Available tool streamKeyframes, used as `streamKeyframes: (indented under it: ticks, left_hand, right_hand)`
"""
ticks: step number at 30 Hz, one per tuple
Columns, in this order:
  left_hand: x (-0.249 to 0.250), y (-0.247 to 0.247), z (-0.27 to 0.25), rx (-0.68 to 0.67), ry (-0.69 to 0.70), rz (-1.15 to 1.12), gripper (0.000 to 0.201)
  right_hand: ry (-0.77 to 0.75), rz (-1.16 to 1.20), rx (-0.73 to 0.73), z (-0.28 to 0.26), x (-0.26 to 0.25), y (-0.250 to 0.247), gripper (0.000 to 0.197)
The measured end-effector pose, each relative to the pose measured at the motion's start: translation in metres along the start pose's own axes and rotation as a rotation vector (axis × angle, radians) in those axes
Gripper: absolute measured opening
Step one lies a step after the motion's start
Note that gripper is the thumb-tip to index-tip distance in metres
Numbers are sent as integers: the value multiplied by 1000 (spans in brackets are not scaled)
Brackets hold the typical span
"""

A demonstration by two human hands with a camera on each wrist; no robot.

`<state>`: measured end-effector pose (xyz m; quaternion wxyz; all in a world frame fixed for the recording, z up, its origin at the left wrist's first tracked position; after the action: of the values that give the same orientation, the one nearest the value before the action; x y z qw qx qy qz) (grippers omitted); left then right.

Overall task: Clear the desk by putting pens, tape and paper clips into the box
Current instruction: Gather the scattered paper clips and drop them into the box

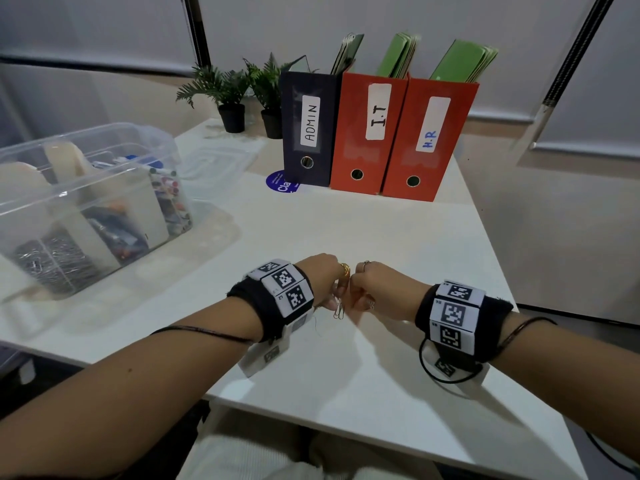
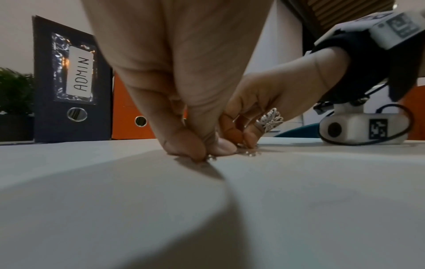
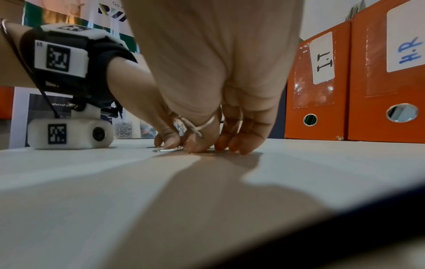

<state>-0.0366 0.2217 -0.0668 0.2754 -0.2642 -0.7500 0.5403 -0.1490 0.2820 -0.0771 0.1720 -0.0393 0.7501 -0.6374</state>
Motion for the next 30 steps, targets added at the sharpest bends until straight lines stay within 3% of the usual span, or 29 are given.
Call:
streamKeyframes:
  ticks: [1, 3, 5, 9, 12, 19, 24, 30]
  left_hand:
    - [-1, 2, 1, -10, 2, -15, 13]
    - [-3, 6, 2, -26, -3, -42, 28]
    - [-3, 7, 0, -49, -10, -58, 36]
    - [2, 3, -7, -66, -18, -15, 18]
    - [4, 1, -11, -96, -21, 12, 20]
    - [-15, -8, -21, 39, -56, -165, 20]
    - [-29, -20, -32, 148, -66, -221, 18]
    - [-33, -18, -32, 153, -111, -352, 17]
  right_hand:
    - [9, -6, -7, 0, 1, 1, 17]
    - [16, -3, -11, -2, 2, 0, 29]
    - [14, 12, 7, -4, 1, -1, 27]
    - [24, 1, -25, -4, -2, -4, 32]
    - [74, -1, -78, -4, -3, -6, 33]
    - [120, 84, 24, -9, 1, -11, 19]
    - [188, 214, 79, -27, 9, -15, 21]
    - [273, 473, 116, -35, 28, -19, 17]
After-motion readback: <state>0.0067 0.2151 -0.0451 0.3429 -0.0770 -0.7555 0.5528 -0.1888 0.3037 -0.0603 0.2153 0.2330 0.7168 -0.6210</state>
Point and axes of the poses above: each hand's wrist, its own z-axis towards the middle knuckle, its own y-axis out of the palm, x = y × z, the point moved 2 cm from there along z, towards the middle knuckle, and after that the axes turned 7 degrees about -y, right-handed, at the moved point
